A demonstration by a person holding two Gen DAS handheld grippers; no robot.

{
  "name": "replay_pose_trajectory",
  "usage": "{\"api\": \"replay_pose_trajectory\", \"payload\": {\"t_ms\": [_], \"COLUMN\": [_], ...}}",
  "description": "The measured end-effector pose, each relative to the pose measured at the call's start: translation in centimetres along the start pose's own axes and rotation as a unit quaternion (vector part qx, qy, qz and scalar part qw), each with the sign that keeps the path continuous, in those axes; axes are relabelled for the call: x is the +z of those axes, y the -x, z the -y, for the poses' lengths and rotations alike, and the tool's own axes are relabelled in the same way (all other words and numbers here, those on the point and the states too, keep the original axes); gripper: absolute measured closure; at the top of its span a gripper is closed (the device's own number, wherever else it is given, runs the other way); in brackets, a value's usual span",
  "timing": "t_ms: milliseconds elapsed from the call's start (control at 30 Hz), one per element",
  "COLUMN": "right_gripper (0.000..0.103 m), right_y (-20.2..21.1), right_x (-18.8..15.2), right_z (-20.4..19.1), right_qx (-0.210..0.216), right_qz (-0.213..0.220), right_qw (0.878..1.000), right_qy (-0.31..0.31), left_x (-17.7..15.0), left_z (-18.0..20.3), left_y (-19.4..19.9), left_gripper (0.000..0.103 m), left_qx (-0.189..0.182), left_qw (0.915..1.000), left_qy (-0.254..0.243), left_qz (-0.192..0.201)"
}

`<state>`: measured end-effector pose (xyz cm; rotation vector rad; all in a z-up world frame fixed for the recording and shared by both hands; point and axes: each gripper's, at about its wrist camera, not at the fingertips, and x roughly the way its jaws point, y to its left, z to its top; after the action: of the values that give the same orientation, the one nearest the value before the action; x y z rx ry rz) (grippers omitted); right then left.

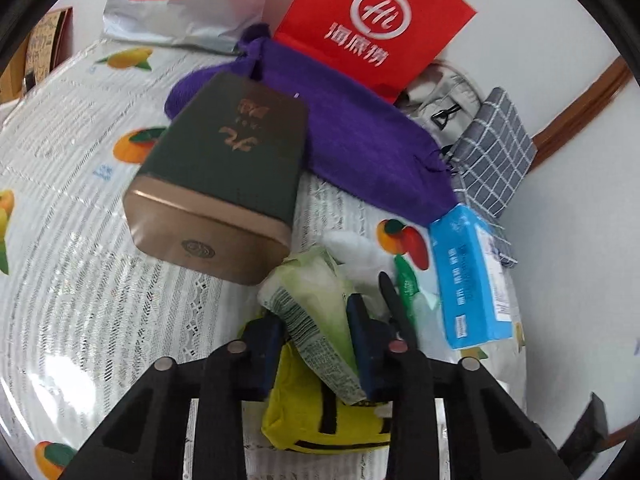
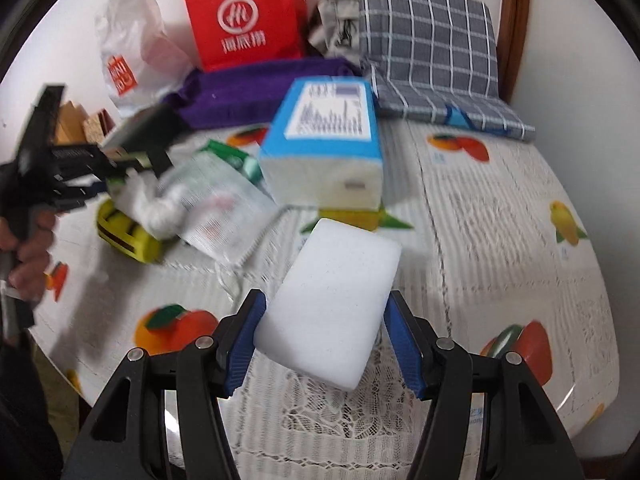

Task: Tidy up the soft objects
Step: 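Close the left tool on the green tissue pack while the right tool lifts the sponge, then carry the green pack in the left tool and sponge in the right toward the purple towel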

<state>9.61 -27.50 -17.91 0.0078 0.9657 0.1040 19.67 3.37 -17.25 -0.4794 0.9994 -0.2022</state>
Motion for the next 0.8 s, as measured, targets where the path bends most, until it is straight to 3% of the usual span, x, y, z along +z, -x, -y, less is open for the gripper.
{"api": "replay_pose_trajectory", "payload": {"t_ms": [267, 400, 533, 633, 700, 800], "right_gripper": [0.043, 0.043, 0.039, 0.032, 0.028, 0.023], "right_y": [-1.4, -1.8, -2.5, -3.1, -3.0, -2.3], "right_x": [-0.2, 0.3, 1.0, 1.2, 0.9, 0.2], "right_z": [-1.2, -1.2, -1.2, -1.2, -1.2, -1.1], "right_qx": [-0.014, -0.018, -0.023, -0.033, -0.044, -0.045], "right_qz": [-0.001, 0.002, 0.002, -0.014, -0.020, -0.018], "right_qw": [1.000, 0.999, 0.999, 0.998, 0.998, 0.998], "right_qy": [0.027, 0.035, 0.045, 0.046, 0.041, 0.034], "left_x": [-0.2, -1.6, -3.2, -3.8, -4.0, -4.2], "left_z": [-1.1, -2.8, -5.3, -6.7, -7.3, -7.5], "left_y": [5.4, 7.1, 6.3, 5.6, 5.8, 6.0], "left_gripper": [0.077, 0.077, 0.076, 0.059, 0.041, 0.029], "left_qx": [0.003, 0.050, 0.097, 0.120, 0.133, 0.172], "left_qw": [0.9998, 0.9986, 0.9943, 0.9918, 0.9904, 0.9846], "left_qy": [-0.006, -0.016, -0.022, -0.013, -0.005, -0.017], "left_qz": [0.016, -0.001, -0.037, -0.044, -0.037, -0.025]}}
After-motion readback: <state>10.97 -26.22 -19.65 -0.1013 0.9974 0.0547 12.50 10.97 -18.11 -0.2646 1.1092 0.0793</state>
